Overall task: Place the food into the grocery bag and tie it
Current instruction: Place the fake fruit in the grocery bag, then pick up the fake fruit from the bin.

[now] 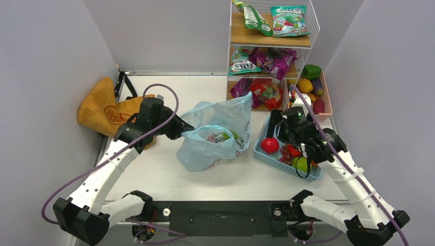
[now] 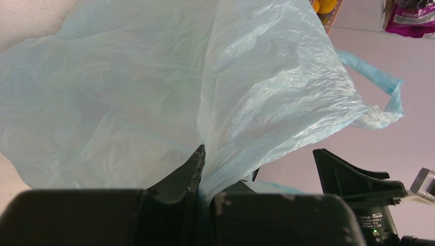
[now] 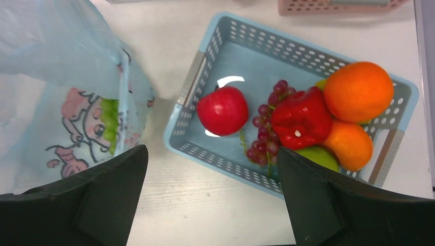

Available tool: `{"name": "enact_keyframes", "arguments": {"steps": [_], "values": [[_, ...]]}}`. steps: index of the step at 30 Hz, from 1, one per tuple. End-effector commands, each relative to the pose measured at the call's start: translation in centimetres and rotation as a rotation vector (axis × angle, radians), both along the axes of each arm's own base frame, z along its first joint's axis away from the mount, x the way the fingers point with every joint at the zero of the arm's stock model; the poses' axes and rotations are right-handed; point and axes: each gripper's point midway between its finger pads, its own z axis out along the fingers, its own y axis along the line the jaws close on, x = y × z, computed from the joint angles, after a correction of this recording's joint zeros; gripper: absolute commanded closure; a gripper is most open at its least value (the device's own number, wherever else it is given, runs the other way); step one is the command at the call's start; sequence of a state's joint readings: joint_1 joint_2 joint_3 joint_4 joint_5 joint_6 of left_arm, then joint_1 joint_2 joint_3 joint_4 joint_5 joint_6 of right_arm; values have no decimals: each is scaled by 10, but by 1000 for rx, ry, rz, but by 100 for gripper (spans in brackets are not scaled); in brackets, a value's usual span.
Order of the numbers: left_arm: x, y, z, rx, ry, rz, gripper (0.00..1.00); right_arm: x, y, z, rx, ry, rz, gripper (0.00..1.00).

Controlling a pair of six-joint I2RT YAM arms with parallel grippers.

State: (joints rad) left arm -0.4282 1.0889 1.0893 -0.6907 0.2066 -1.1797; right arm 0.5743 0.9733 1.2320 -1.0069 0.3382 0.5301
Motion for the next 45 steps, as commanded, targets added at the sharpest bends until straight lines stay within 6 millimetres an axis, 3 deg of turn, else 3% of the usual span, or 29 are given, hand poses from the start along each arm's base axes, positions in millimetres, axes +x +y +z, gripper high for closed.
{"name": "enact_keyframes", "arguments": {"steps": [1, 11, 20, 24, 32, 45], "values": [[2, -9, 20, 6, -77, -59, 100, 2, -18, -13, -13, 1, -122, 8], [-10, -55, -7, 43, -23, -199, 100, -2, -72, -65, -69, 136, -339, 0], [-13, -65, -19, 51, -2, -229, 100, 1, -101, -92, -31, 191, -493, 0], [-16, -65, -26, 57, 11, -236, 100, 8, -112, -96, 2, 193, -552, 0], [-22, -65, -29, 57, 29, -252, 100, 36, -138, -80, 36, 141, -684, 0], [-18, -76, -25, 64, 50, -308, 100, 49, -181, -109, 76, 210, -889, 0]]}}
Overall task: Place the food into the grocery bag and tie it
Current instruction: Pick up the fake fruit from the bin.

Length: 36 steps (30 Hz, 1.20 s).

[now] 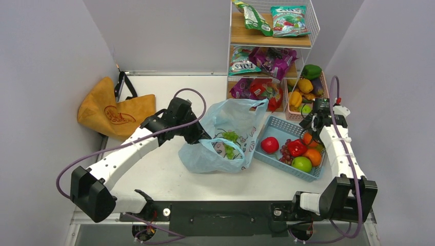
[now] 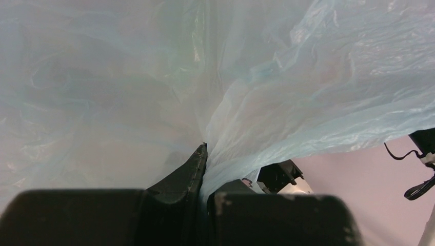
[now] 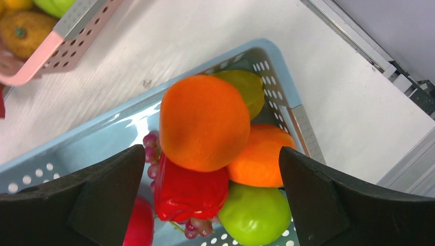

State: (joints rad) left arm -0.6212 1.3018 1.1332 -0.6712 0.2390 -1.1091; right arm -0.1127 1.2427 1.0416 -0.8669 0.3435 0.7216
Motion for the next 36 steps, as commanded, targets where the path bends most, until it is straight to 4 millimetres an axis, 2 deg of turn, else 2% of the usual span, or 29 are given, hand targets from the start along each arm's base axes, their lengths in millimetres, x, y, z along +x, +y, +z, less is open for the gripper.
{"name": "enact_keyframes", "arguments": {"steps": [1, 8, 12, 19, 21, 24, 26, 27, 29, 33, 36], "values": [[4, -11, 20, -32, -42, -47, 100, 16, -15, 3, 8, -40, -77, 0], [4, -10, 25, -22, -45, -53, 100, 11, -22, -17, 36, -7, -116, 0], [2, -7, 23, -18, -42, -49, 100, 15, -18, -28, 82, 6, -106, 1], [2, -5, 25, -13, -44, -36, 100, 15, -11, -38, 128, -1, -94, 9], [2, -4, 25, -11, -45, -32, 100, 15, -8, -41, 141, 1, -86, 15], [0, -4, 24, -11, -43, -32, 100, 17, -4, -40, 160, -11, -70, 28], [1, -3, 24, -10, -41, -28, 100, 21, 0, -34, 174, -45, -49, 46], [1, -3, 23, -10, -41, -26, 100, 24, 3, -32, 178, -64, -38, 60], [1, -4, 22, -7, -37, -28, 100, 28, 11, -23, 195, -113, -3, 76], [1, -6, 23, 1, -38, -28, 100, 34, 27, 5, 194, -201, 75, 89], [2, -7, 22, -1, -37, -20, 100, 43, 51, 26, 232, -272, 176, 100]]}}
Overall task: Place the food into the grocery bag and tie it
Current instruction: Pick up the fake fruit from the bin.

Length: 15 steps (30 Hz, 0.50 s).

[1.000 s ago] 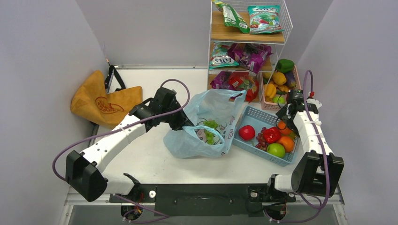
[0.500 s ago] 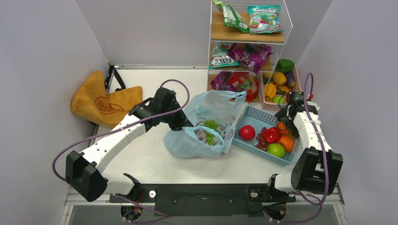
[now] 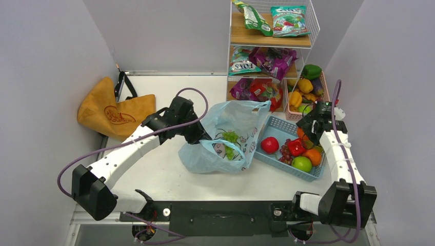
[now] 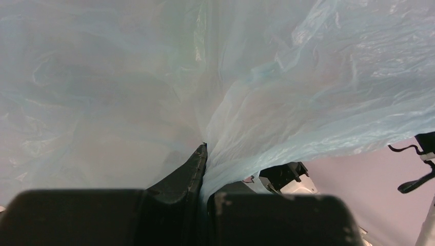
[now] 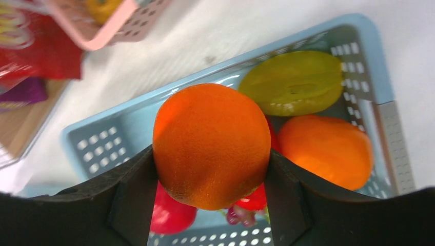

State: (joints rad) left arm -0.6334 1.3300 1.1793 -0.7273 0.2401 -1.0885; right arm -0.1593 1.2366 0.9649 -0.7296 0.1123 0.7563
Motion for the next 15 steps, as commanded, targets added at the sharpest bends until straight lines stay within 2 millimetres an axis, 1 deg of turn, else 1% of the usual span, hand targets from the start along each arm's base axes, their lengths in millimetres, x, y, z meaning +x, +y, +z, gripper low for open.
{"name": "enact_keyframes", "arguments": {"steps": [1, 2, 3, 4, 5, 6, 7, 8, 9, 10, 11, 12, 13, 14, 15], "values": [[7, -5, 21, -31, -54, 8, 100, 24, 32, 53, 32, -212, 143, 100], [7, -5, 20, -31, -53, 9, 100, 26, 45, 60, 52, -237, 191, 100], [7, -6, 21, -32, -55, 6, 100, 26, 50, 72, 48, -273, 213, 100], [7, -7, 22, -31, -55, 5, 100, 26, 58, 78, 50, -293, 242, 100], [7, -7, 23, -31, -58, 5, 100, 25, 61, 92, 44, -333, 260, 100], [6, -6, 23, -29, -60, 5, 100, 24, 67, 99, 45, -356, 281, 100], [6, -6, 24, -27, -62, 6, 100, 23, 68, 114, 37, -401, 296, 100], [6, -5, 24, -24, -62, 7, 100, 22, 71, 122, 36, -423, 310, 100], [6, -5, 24, -23, -65, 8, 100, 19, 71, 136, 27, -462, 316, 100], [6, -5, 24, -23, -64, 8, 100, 18, 80, 142, 32, -481, 343, 100], [6, -4, 24, -23, -65, 9, 100, 16, 83, 155, 34, -518, 353, 100], [6, -5, 23, -24, -66, 9, 100, 15, 90, 161, 43, -535, 372, 100], [7, -5, 24, -25, -66, 11, 100, 13, 95, 174, 48, -573, 387, 100], [7, -5, 24, -28, -69, 11, 100, 12, 98, 180, 54, -591, 395, 100], [7, -6, 25, -31, -70, 10, 100, 9, 102, 192, 56, -623, 408, 100]]}}
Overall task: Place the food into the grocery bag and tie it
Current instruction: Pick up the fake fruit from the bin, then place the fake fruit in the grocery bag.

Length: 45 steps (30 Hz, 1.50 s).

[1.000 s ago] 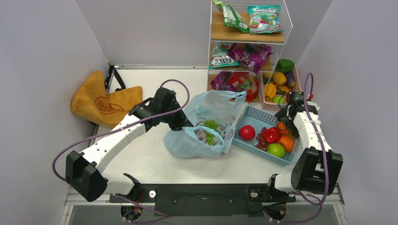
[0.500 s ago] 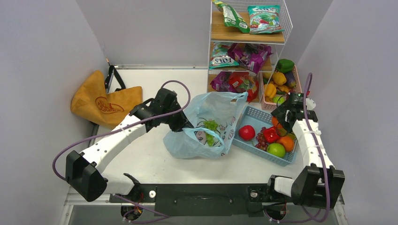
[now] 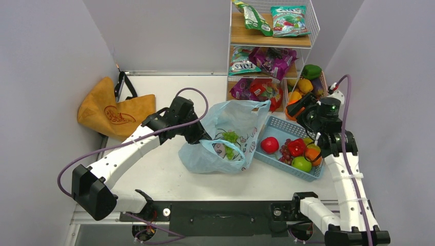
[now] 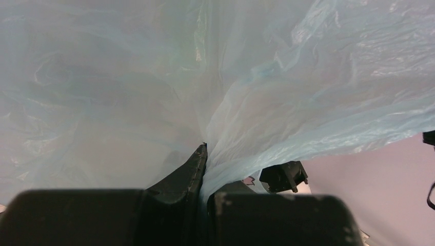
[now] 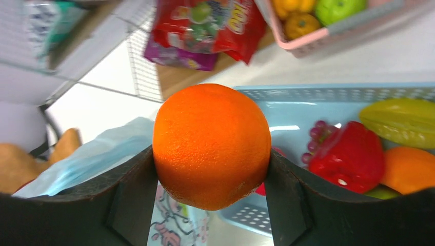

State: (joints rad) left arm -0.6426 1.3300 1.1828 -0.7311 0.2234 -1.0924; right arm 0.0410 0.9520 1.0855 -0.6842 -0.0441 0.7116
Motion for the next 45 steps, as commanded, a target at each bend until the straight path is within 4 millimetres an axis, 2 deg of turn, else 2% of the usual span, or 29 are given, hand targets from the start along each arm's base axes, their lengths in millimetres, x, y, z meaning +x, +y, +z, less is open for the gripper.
{"name": "enact_keyframes", "arguments": {"steps": [1, 5, 9, 15, 21, 28, 37, 45], "values": [[8, -6, 26, -43, -68, 6, 100, -1, 20, 70, 19, -206, 80, 100], [8, -5, 27, -49, -74, 14, 100, -10, 38, 106, 26, -306, 164, 100], [8, -5, 27, -54, -80, 18, 100, -22, 67, 137, 69, -409, 292, 100], [7, -5, 21, -65, -79, 33, 100, -47, 106, 156, 99, -480, 477, 100], [7, -5, 18, -77, -89, 53, 100, -66, 152, 145, 149, -468, 665, 100], [7, -3, 20, -72, -98, 66, 100, -81, 188, 114, 101, -390, 777, 100], [5, -2, 19, -69, -94, 69, 100, -77, 208, 90, 65, -320, 810, 100], [6, -2, 20, -72, -96, 71, 100, -72, 208, 81, 21, -288, 803, 100]]}}
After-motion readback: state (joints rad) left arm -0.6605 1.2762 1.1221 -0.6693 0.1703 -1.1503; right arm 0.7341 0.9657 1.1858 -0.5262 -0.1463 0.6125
